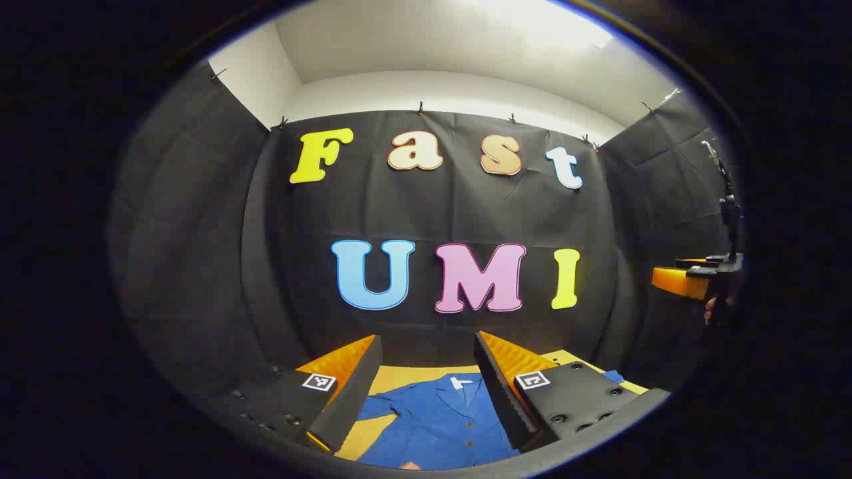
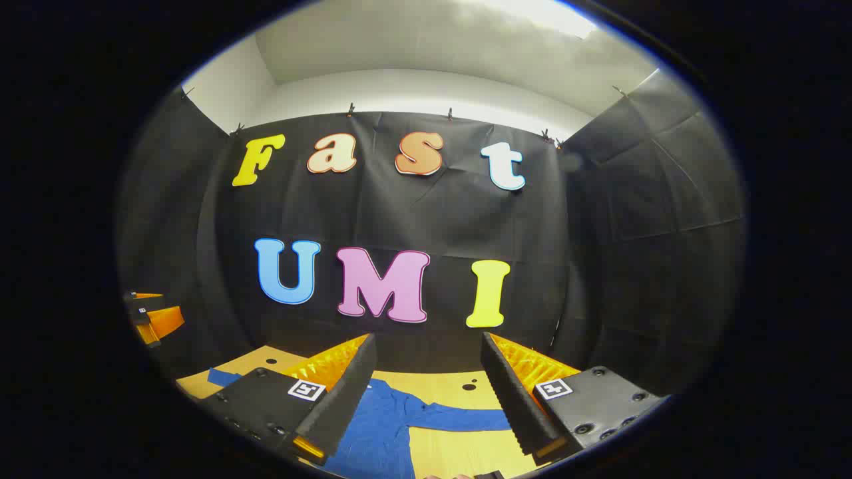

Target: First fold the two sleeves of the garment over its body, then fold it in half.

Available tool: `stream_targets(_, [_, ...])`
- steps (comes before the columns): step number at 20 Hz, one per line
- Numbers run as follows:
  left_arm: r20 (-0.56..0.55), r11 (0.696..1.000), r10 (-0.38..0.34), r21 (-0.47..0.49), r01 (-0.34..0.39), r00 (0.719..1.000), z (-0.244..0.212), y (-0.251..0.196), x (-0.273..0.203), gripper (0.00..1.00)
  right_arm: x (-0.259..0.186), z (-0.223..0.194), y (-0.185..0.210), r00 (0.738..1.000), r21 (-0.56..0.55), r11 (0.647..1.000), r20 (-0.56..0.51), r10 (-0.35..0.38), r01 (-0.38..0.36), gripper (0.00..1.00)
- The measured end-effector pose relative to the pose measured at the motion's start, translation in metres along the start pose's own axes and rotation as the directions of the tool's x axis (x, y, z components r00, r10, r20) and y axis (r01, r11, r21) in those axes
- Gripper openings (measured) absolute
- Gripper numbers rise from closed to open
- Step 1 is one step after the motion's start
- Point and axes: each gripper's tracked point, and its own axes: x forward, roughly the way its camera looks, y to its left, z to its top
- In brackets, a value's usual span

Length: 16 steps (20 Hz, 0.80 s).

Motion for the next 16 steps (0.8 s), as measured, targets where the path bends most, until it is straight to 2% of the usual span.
stream_targets(3, [-0.029, 1.000, 0.014, -0.005, -0.014, 0.999, -0.005, 0.008, 0.001, 0.80, 0.004, 0.004, 0.003, 1.000, 0.000, 1.000, 0.012, 0.000, 0.000, 0.98])
stream_targets(4, [-0.034, 1.000, 0.016, -0.007, -0.016, 0.999, -0.005, 0.009, 0.002, 0.80, 0.004, 0.003, 0.003, 1.000, -0.004, 1.000, 0.012, -0.001, 0.001, 0.94])
stream_targets(7, [-0.047, 1.000, 0.021, -0.006, -0.021, 0.999, -0.005, 0.013, 0.003, 0.80, 0.006, 0.001, 0.004, 1.000, -0.008, 1.000, 0.000, 0.000, 0.000, 0.94])
stream_targets(8, [-0.053, 1.000, 0.024, -0.011, -0.025, 0.998, -0.007, 0.016, 0.005, 0.80, 0.006, 0.001, 0.003, 1.000, -0.007, 1.000, -0.002, -0.001, 0.001, 0.98])
stream_targets(11, [-0.078, 0.998, 0.035, -0.057, -0.040, 0.996, -0.011, 0.023, 0.011, 0.80, 0.007, 0.003, -0.001, 1.000, -0.007, 1.000, 0.000, -0.011, 0.011, 0.98])
stream_targets(13, [-0.083, 0.995, 0.045, -0.089, -0.053, 0.996, -0.012, 0.029, 0.014, 0.80, 0.006, 0.004, -0.001, 1.000, -0.010, 1.000, 0.004, -0.009, 0.009, 0.94])
stream_targets(16, [-0.082, 0.993, 0.057, -0.100, -0.066, 0.995, -0.011, 0.034, 0.018, 0.80, 0.007, -0.002, 0.000, 1.000, -0.024, 1.000, -0.011, -0.004, 0.004, 0.94])
